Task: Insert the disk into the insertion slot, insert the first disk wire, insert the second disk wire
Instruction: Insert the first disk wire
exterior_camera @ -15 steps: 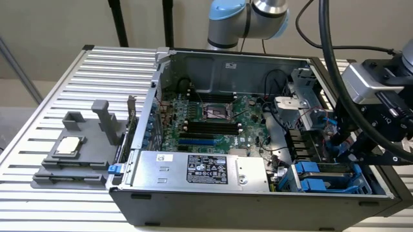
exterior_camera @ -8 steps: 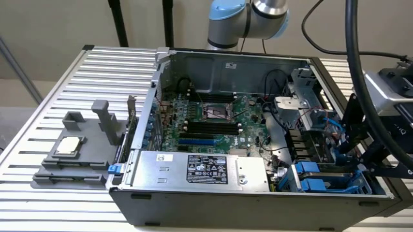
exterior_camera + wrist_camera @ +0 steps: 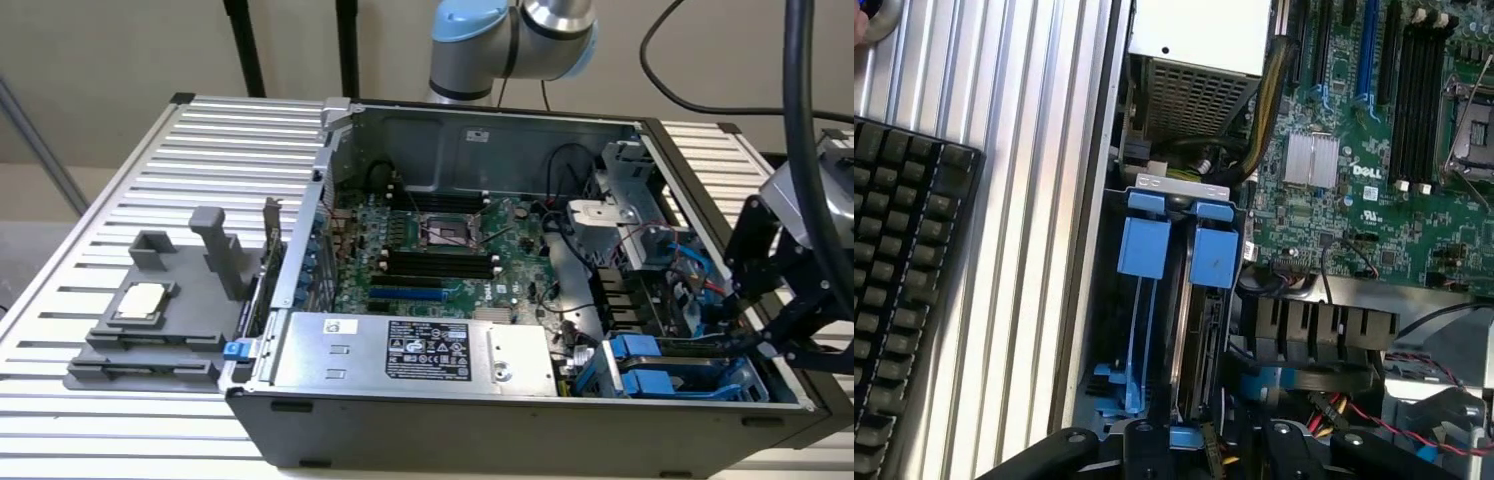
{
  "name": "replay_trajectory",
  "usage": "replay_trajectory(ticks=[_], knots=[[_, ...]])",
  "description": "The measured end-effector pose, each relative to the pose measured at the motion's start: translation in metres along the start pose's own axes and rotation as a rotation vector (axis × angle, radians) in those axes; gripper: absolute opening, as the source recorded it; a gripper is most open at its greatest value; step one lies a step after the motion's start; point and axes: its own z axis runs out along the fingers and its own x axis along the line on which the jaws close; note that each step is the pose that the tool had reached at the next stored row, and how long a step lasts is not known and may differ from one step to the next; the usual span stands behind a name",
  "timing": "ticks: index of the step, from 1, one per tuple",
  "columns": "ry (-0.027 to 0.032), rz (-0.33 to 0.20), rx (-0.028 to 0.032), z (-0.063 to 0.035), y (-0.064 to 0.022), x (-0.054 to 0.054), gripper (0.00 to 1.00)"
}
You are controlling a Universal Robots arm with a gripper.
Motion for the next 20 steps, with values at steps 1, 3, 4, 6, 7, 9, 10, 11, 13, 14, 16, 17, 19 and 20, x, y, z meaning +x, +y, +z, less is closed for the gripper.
replay_trajectory(ticks=[1, 3, 4, 6, 7, 9, 10, 11, 13, 14, 16, 17, 19, 20], knots=[[-0.0026, -0.001, -0.0003, 0.0002, -0.0005, 0.001, 0.39], [-0.0072, -0.003, -0.0006, 0.0015, -0.0015, 0.002, 0.39], [-0.0086, -0.005, -0.0008, 0.0022, -0.002, 0.002, 0.39], [-0.0116, -0.01, -0.0013, 0.0038, -0.003, 0.003, 0.39], [-0.0134, -0.013, -0.0015, 0.0044, -0.0035, 0.003, 0.39], [-0.0178, -0.021, -0.0018, 0.0057, -0.0045, 0.003, 0.39], [-0.0201, -0.025, -0.0021, 0.0063, -0.005, 0.003, 0.39], [-0.0231, -0.03, -0.0023, 0.0068, -0.0054, 0.003, 0.39], [-0.0307, -0.04, -0.0026, 0.0079, -0.0065, 0.003, 0.39], [-0.0343, -0.045, -0.0027, 0.0084, -0.0069, 0.004, 0.39], [-0.0425, -0.056, -0.003, 0.0094, -0.0078, 0.004, 0.39], [-0.0465, -0.061, -0.0031, 0.0098, -0.0083, 0.004, 0.37], [-0.0545, -0.071, -0.0034, 0.0109, -0.0093, 0.004, 0.29], [-0.0584, -0.076, -0.0035, 0.0114, -0.0098, 0.004, 0.29]])
